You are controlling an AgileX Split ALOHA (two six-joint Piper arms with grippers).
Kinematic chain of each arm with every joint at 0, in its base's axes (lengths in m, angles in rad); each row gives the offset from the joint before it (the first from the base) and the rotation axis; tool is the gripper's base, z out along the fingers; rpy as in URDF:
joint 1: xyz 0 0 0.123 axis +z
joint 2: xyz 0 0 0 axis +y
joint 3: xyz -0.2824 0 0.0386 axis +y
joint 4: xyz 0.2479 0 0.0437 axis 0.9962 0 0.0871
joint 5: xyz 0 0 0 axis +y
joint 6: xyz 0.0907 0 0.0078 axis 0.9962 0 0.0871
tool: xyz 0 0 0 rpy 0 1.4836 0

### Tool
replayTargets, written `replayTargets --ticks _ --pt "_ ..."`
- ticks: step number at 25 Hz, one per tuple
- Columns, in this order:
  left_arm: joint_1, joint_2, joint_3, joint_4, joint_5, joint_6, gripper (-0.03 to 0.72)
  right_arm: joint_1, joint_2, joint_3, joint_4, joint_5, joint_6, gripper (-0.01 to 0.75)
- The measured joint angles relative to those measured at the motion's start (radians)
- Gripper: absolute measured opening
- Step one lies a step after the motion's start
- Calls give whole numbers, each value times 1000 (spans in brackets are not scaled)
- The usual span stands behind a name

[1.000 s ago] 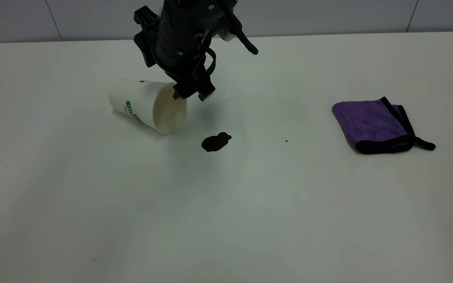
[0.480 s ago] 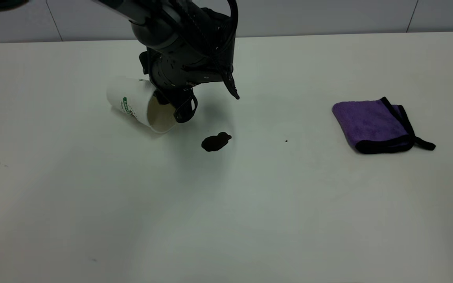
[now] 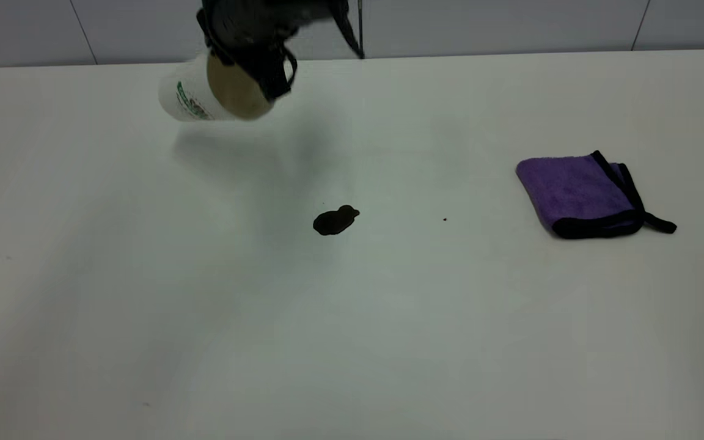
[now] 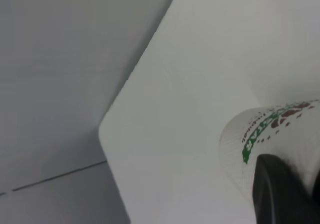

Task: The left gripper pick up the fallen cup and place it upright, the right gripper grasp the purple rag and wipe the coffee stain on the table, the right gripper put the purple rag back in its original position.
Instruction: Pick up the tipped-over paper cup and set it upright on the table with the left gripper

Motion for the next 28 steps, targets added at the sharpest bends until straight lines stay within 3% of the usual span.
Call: replayTargets --ticks 6,16,21,28 --pt "174 -153 -2 -524 -108 306 10 0 0 0 0 0 0 239" --pt "428 -121 -2 -1330 -178 913 10 0 0 0 0 0 0 239" --pt "492 -59 -2 -1535 -186 1075 10 0 0 0 0 0 0 239" --pt "505 8 -2 -1574 -230 1104 52 0 0 0 0 0 0 239"
